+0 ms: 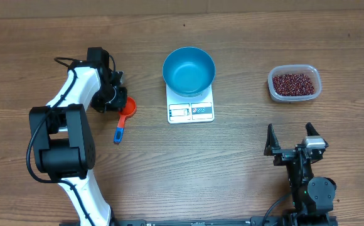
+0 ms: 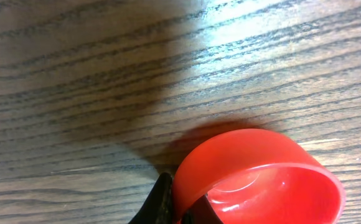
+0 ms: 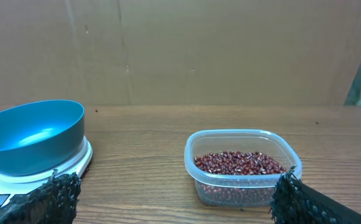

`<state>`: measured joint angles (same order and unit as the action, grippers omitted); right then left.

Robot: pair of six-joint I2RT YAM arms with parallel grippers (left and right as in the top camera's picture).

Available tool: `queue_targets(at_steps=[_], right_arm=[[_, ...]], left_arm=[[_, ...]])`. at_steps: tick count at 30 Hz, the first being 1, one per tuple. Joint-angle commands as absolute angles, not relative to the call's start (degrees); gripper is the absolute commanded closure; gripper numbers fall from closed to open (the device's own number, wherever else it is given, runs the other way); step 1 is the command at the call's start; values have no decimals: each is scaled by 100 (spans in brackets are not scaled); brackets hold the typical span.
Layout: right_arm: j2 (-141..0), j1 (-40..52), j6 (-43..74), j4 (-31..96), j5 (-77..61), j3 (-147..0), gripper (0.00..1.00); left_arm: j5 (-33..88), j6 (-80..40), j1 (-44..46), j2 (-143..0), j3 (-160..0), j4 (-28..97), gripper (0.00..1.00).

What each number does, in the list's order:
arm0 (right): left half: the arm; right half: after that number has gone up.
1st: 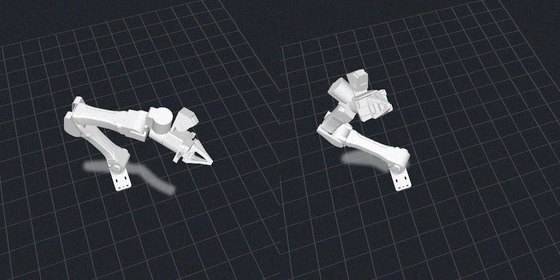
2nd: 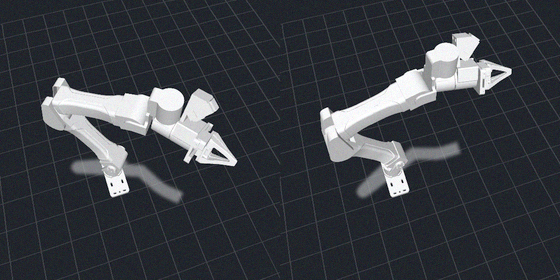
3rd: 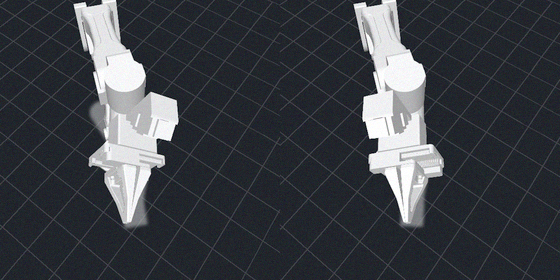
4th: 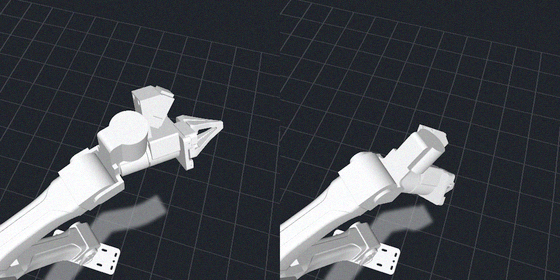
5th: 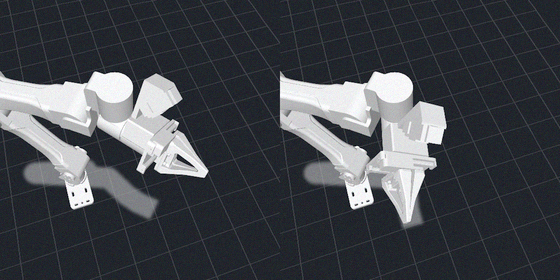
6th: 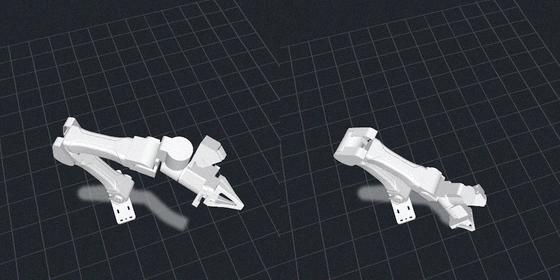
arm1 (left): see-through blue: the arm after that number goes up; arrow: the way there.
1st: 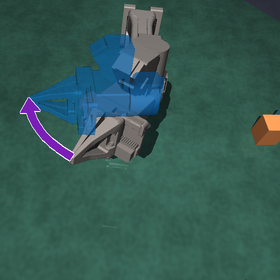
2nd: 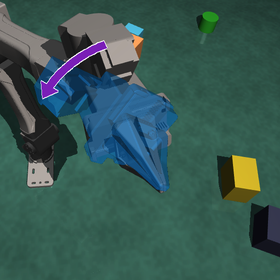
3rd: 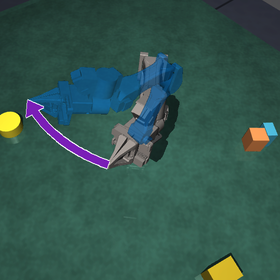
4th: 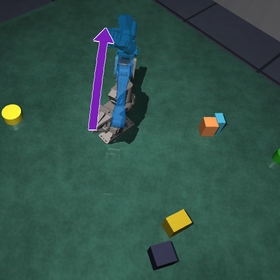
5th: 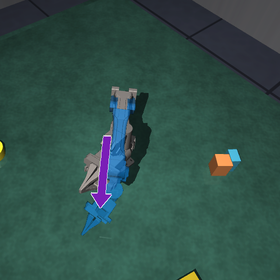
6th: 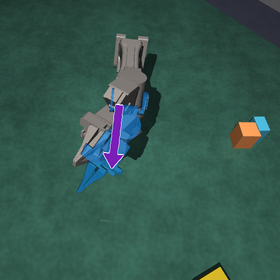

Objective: Scoop item into bowl and weigh 150g on scale
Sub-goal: 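Lower the left gripper and grasp the red scoop's cup rim, then lift the red scoop with the left gripper and raise it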

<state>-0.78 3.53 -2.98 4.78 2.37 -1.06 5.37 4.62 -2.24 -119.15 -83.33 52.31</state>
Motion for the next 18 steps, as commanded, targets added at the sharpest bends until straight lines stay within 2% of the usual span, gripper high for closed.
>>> queue_targets(at_steps=[1,18], right_arm=[[-16,401,-257,464,272,-45,0],[-16,401,-257,462,272,-45,0]], left_arm=[[410,473,-180,-12097,-8315,5332,96],[458,294,-180,-12095,-9946,6702,96]])
